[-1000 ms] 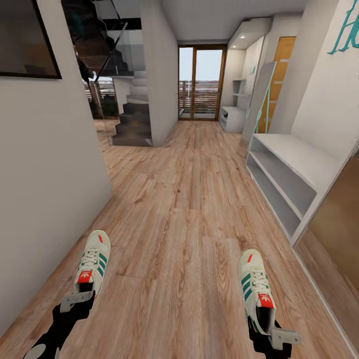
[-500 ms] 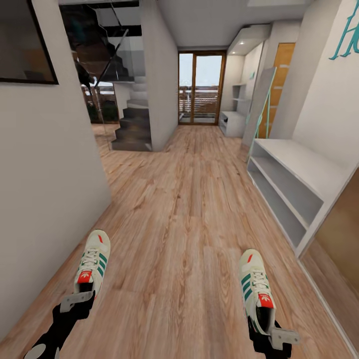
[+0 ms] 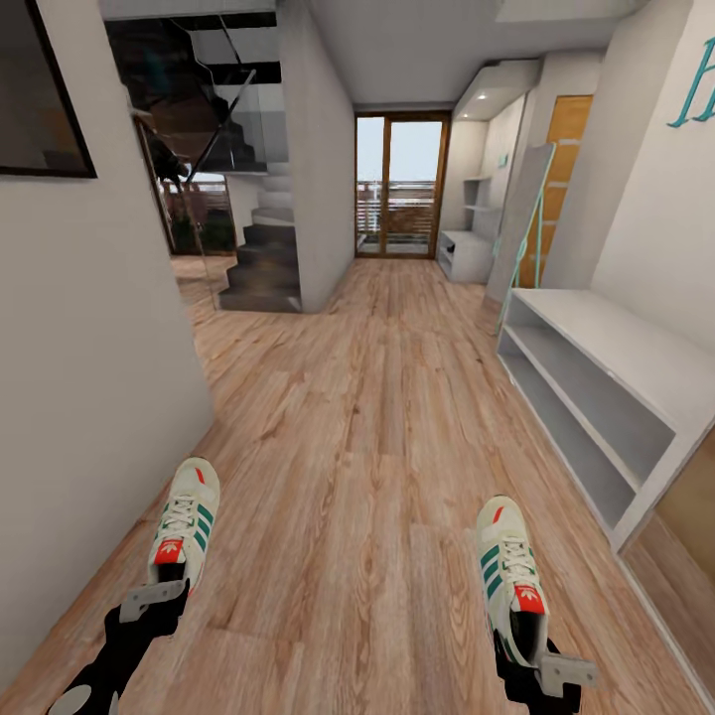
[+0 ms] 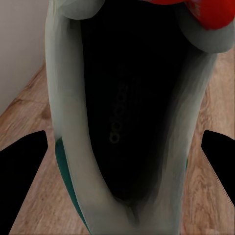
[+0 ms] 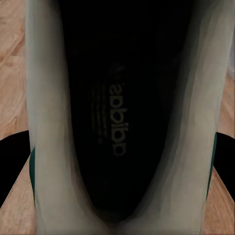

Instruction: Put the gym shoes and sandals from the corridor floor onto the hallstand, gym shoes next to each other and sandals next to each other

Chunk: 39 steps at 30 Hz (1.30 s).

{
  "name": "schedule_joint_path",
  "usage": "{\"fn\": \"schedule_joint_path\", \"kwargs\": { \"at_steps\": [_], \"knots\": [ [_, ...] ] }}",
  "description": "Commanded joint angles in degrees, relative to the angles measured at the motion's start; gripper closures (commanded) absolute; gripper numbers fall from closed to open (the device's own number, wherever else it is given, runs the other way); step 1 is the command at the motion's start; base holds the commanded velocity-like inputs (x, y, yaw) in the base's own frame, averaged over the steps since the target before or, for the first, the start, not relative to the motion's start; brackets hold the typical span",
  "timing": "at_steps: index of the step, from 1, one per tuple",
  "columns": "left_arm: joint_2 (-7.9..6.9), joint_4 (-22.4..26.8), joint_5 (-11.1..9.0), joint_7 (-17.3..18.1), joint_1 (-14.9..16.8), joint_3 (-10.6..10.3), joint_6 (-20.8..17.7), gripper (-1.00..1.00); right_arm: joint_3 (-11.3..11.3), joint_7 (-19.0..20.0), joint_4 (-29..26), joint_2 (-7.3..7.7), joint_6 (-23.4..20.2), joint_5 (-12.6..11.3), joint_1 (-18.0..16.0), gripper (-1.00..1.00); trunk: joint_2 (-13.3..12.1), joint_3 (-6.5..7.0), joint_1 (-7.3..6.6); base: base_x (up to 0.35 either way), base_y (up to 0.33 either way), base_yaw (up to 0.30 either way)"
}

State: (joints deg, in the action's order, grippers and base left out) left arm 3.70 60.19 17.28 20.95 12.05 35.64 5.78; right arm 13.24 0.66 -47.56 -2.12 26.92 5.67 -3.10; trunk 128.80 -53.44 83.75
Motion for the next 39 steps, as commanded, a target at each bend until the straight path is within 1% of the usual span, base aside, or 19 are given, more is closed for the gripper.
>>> {"fn": "schedule_joint_path", "kwargs": {
  "at_steps": [1, 20, 39],
  "knots": [
    [0.07, 0.02, 0.56, 0.41, 0.08, 0.30, 0.37, 1.00, 0.29, 0.12, 0.01, -0.08, 0.15, 0.57, -0.03, 1.00, 0.02, 0.04, 0.03, 0.338, 0.000, 0.000],
    [0.07, 0.01, 0.56, 0.41, 0.08, 0.30, 0.36, 1.00, 0.29, 0.13, -0.02, -0.08, 0.15, 0.53, -0.03, 1.00, 0.02, 1.67, 0.03, 0.339, 0.000, 0.000],
    [0.07, -0.35, 0.56, 0.36, 0.08, 0.30, 0.37, 1.00, 0.29, 0.13, 0.01, -0.16, 0.15, 0.57, -0.05, 1.00, 0.02, 1.79, 0.03, 0.339, 0.000, -0.001]
  ]
}}
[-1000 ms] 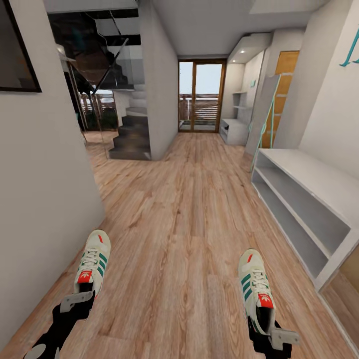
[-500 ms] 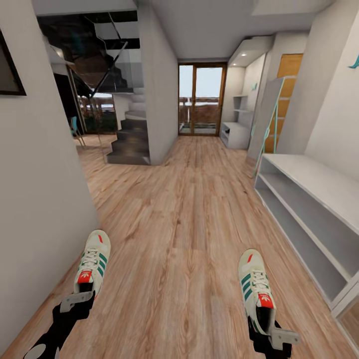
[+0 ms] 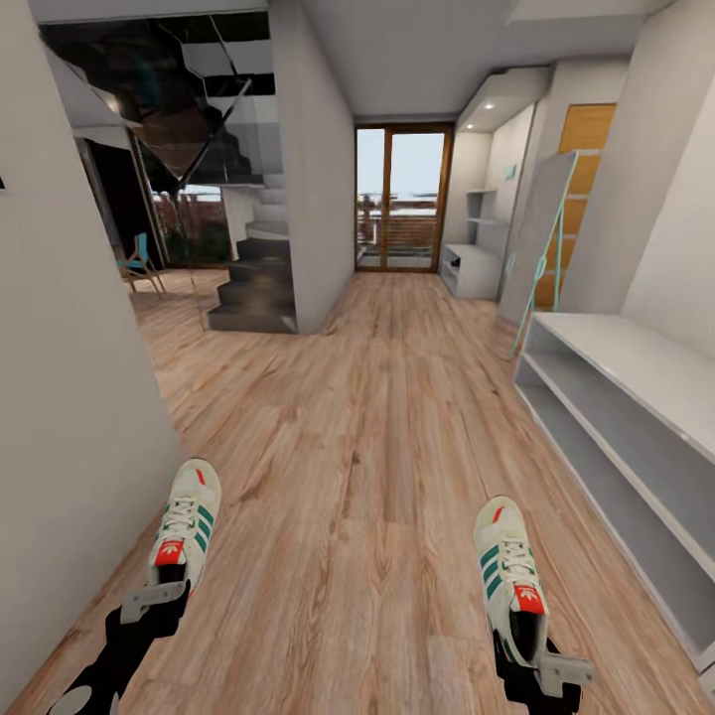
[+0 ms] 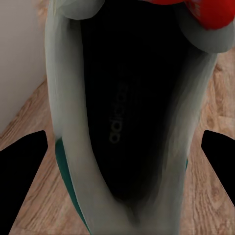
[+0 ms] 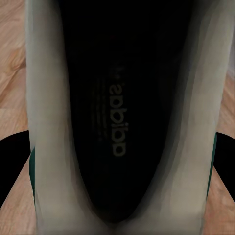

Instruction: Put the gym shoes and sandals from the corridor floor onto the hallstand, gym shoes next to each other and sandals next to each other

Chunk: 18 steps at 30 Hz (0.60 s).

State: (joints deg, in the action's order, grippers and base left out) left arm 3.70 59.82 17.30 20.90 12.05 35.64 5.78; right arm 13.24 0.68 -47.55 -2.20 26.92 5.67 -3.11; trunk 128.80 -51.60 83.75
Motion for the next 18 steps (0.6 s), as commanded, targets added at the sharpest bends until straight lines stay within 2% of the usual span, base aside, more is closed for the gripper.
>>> {"fn": "schedule_joint_path", "kwargs": {
  "at_steps": [1, 13, 18],
  "knots": [
    [0.07, -0.01, 0.54, 0.41, 0.08, 0.31, 0.37, 1.00, 0.29, 0.11, 0.00, -0.08, 0.16, 0.57, -0.05, 1.00, 0.02, -0.05, 0.02, 0.339, 0.000, -0.084],
    [0.07, -0.19, 0.54, 0.37, 0.08, 0.31, 0.37, 1.00, 0.29, 0.11, 0.00, -0.25, 0.07, 0.57, -0.05, 1.00, 0.02, -0.15, 0.02, 0.339, 0.000, -0.248],
    [0.07, -0.19, 0.54, 0.37, 0.08, 0.31, 0.37, 1.00, 0.27, 0.11, 0.00, -0.26, 0.13, 0.57, -0.05, 1.00, 0.02, -0.20, 0.02, 0.339, 0.000, -0.089]
  ]
}}
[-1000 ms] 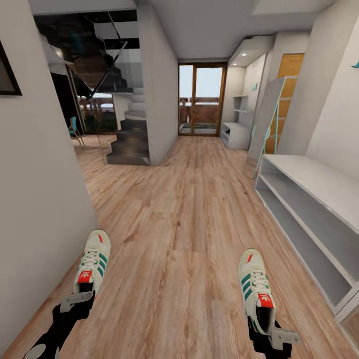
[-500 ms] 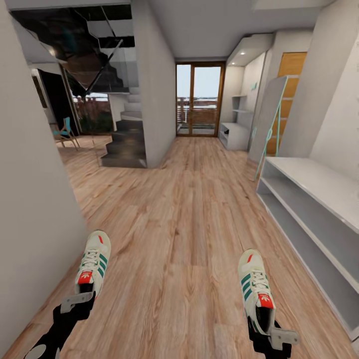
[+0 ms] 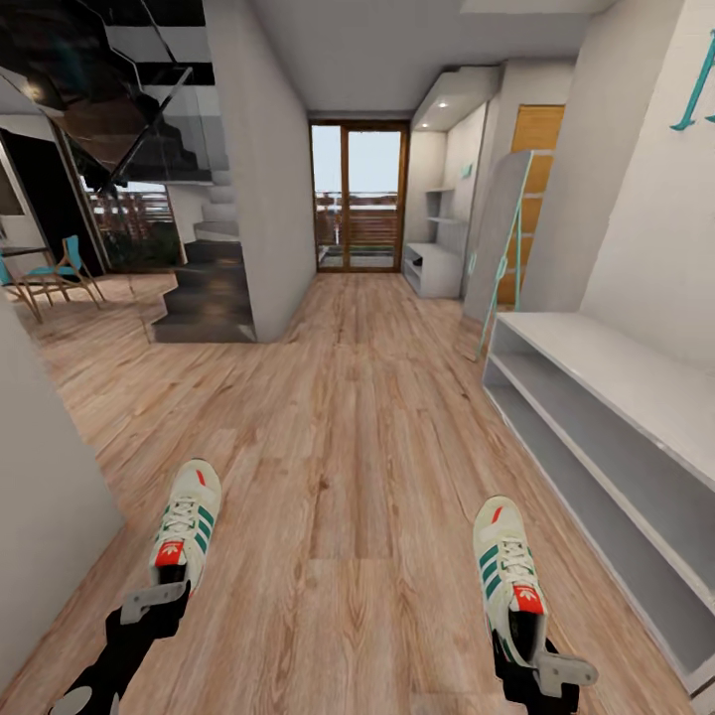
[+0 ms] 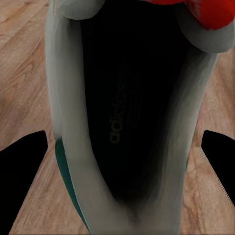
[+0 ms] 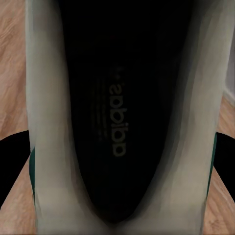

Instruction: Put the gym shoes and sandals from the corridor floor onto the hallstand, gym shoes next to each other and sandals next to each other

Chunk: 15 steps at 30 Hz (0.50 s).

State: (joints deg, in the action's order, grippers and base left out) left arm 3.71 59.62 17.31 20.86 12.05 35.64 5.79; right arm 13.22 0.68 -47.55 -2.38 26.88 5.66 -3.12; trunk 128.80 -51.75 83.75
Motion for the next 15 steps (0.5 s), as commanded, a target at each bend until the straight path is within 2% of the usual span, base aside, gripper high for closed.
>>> {"fn": "schedule_joint_path", "kwargs": {
  "at_steps": [1, 15],
  "knots": [
    [0.07, 0.10, 0.54, 0.43, 0.08, 0.31, 0.37, 1.00, 0.30, 0.17, 0.01, -0.06, 0.17, 0.58, -0.04, 1.00, 0.02, -0.05, 0.02, 0.339, 0.000, -0.013],
    [0.07, 0.18, 0.54, 0.41, 0.08, 0.31, 0.35, 1.00, 0.31, 0.14, 0.01, 0.01, 0.16, 0.58, -0.04, 1.00, 0.02, -0.06, 0.02, 0.339, 0.000, -0.001]
  ]
}}
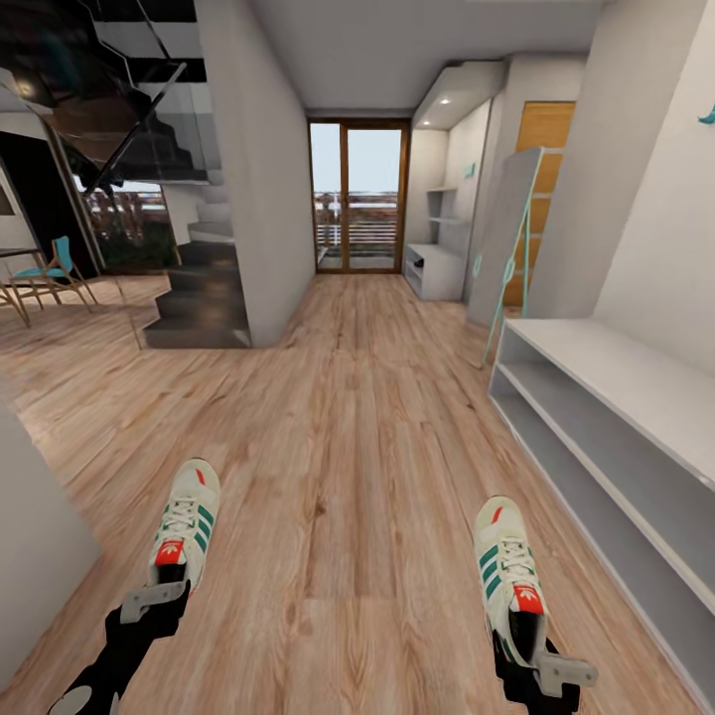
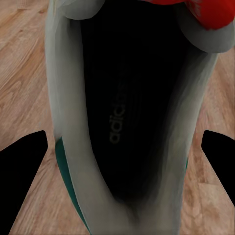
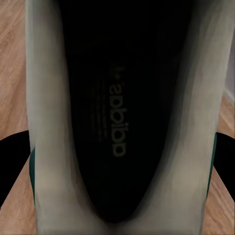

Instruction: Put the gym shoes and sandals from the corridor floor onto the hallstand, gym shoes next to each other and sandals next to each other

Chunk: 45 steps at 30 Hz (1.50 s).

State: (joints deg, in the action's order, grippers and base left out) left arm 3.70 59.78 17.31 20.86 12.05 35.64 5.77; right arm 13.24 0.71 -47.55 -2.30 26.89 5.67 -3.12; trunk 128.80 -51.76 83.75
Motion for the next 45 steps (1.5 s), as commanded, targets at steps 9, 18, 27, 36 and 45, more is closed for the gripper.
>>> {"fn": "schedule_joint_path", "kwargs": {
  "at_steps": [9, 18, 27, 36, 45],
  "knots": [
    [0.07, 0.32, 0.51, 0.43, 0.08, 0.34, 0.38, 1.00, 0.29, 0.10, 0.00, -0.12, 0.16, 0.57, -0.04, 1.00, 0.02, -0.06, 0.02, 0.339, 0.000, 0.000],
    [0.07, 0.27, 0.52, 0.44, 0.08, 0.31, 0.38, 1.00, 0.28, 0.09, 0.07, -0.16, 0.12, 0.57, -0.04, 1.00, 0.02, -0.49, 0.02, 0.339, 0.000, 0.000],
    [0.07, 0.17, 0.52, 0.41, 0.08, 0.34, 0.37, 1.00, 0.29, 0.09, 0.16, -0.16, 0.14, 0.57, -0.04, 1.00, 0.02, -1.29, 0.02, 0.339, 0.000, 0.000],
    [0.01, 0.33, 0.47, 0.41, 0.08, 0.38, 0.37, 1.00, 0.29, 0.01, 1.40, -0.16, 0.18, 0.50, -0.04, 1.00, 0.02, -2.00, 0.02, 0.339, 0.000, 0.000],
    [-0.01, 0.66, 0.39, 0.46, 0.08, 0.43, 0.38, 1.00, 0.29, 0.00, 1.43, -0.08, 0.18, 0.49, -0.04, 1.00, 0.02, -2.06, 0.02, 0.339, 0.000, 0.000]
  ]
}}
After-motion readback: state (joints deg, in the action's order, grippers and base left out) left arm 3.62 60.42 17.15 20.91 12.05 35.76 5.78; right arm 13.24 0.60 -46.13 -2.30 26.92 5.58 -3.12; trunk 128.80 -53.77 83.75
